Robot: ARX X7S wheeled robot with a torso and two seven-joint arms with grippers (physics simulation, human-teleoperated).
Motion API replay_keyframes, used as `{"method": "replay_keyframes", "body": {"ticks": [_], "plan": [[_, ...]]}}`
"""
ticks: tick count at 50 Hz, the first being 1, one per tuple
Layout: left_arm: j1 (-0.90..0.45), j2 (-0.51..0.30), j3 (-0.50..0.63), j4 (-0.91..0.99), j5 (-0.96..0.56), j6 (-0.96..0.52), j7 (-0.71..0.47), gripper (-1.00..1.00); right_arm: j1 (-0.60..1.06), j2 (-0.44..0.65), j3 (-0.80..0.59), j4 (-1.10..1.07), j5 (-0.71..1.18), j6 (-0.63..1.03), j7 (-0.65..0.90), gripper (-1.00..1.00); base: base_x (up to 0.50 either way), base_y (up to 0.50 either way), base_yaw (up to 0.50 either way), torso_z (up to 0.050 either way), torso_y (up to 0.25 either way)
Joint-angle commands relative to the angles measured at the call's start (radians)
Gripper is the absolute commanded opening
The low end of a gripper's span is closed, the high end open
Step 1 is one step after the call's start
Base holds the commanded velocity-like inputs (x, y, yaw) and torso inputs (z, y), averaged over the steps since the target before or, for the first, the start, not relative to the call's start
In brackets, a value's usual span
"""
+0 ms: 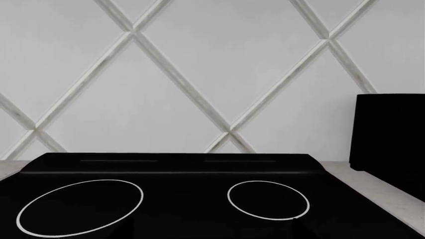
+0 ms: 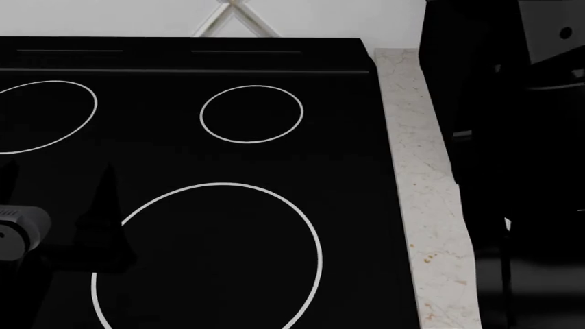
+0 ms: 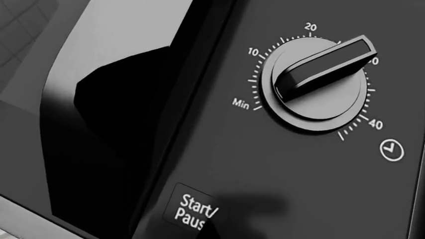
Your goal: Press the start button on the microwave
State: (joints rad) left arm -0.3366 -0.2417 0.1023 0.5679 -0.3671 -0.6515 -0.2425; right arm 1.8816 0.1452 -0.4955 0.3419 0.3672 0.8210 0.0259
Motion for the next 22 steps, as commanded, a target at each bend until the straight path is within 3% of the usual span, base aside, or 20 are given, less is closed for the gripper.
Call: {"method": "replay_keyframes", "body": {"ticks": [1, 22], "plan": [[0.006, -0.005, 0.000, -0.005, -0.004, 0.008, -0.004, 1.00, -0.005, -0.019, -0.019, 0.113, -0.025, -0.056, -0.009, -1.00, 0.01, 0.00, 0.01, 0.000, 0.000], [0.011, -0.012, 0.005, -0.008, -0.010, 0.019, -0.011, 1.00, -0.018, -0.025, -0.018, 0.149, -0.004, -0.033, 0.002, -1.00, 0.01, 0.00, 0.01, 0.002, 0.000]]}}
